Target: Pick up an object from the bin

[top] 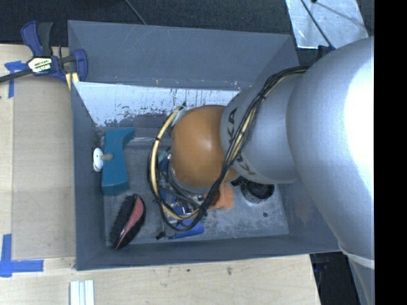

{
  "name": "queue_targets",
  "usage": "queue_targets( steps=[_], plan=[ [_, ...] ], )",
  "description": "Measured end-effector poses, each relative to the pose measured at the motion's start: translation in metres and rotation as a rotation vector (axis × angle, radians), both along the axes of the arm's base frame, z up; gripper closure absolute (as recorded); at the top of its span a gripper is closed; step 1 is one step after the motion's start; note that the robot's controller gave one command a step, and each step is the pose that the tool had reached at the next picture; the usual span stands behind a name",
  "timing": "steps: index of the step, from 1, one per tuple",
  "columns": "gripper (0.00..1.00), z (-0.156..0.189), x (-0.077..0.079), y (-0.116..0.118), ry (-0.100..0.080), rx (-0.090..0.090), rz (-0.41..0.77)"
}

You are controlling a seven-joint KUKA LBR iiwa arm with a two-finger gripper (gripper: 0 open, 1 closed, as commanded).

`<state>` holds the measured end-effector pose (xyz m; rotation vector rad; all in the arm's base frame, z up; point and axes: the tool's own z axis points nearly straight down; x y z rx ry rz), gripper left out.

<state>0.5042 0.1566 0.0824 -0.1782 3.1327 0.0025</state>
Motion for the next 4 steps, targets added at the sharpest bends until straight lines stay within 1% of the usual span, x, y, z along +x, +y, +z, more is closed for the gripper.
queue_targets(
  steps=[1,2,3,4],
  plan=[
    [0.0,0.04,-0.003,-0.04,0.012,-0.003,0.084],
    [0.0,0.066,-0.003,-0.079,-0.008,-0.002,0.168],
    [0.0,0.03,0.0,-0.085,-0.001,-0.004,0.118],
    [0.0,0.059,0.026,-0.094,0.01,-0.001,0.119]
  ],
)
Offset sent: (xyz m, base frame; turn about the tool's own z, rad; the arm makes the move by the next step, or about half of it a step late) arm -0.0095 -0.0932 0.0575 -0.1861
